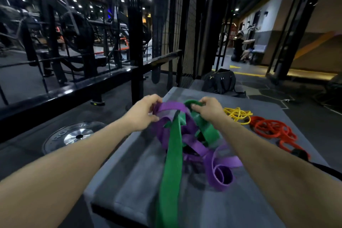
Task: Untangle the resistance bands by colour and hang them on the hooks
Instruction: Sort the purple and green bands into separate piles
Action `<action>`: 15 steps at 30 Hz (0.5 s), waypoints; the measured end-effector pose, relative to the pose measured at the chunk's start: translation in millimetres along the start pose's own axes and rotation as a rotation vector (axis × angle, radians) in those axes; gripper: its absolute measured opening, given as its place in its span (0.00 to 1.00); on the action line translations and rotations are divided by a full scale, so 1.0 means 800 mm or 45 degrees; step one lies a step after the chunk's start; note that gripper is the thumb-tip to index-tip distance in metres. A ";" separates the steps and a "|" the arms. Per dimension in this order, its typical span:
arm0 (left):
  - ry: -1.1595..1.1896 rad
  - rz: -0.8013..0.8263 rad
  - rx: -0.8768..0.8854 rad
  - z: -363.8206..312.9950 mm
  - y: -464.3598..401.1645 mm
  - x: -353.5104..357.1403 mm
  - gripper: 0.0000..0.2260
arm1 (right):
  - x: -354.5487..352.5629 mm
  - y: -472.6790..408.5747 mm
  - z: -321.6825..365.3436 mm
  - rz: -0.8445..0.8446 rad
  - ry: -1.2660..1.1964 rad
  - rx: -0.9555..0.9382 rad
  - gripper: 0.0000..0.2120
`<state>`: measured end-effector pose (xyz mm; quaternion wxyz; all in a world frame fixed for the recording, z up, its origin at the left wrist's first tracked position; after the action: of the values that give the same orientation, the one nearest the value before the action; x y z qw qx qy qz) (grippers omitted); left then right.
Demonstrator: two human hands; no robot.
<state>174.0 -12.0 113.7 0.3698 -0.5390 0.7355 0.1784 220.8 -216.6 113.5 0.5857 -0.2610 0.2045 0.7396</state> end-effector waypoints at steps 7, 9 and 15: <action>-0.319 -0.123 -0.159 0.007 0.015 -0.043 0.21 | -0.100 0.037 -0.059 -0.471 -0.274 0.366 0.11; -0.401 0.007 -0.255 0.017 0.021 -0.019 0.20 | -0.092 0.046 -0.077 -0.454 -0.296 0.405 0.13; -0.527 0.742 -0.403 0.021 0.029 0.103 0.07 | -0.038 0.062 -0.123 -0.354 -0.632 0.460 0.17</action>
<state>146.5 -47.5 38.6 0.3564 -0.3104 0.7311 0.4921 192.4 -310.9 55.7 0.7497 0.0095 0.1457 0.6455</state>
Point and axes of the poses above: each hand's wrist, its own y-axis away from the middle knuckle, its own x-axis out of the palm, z = x × y, the point moved 9 cm from there along -y, towards the middle knuckle, and after that the axes turned 15 degrees about z, right-handed, at the moved point
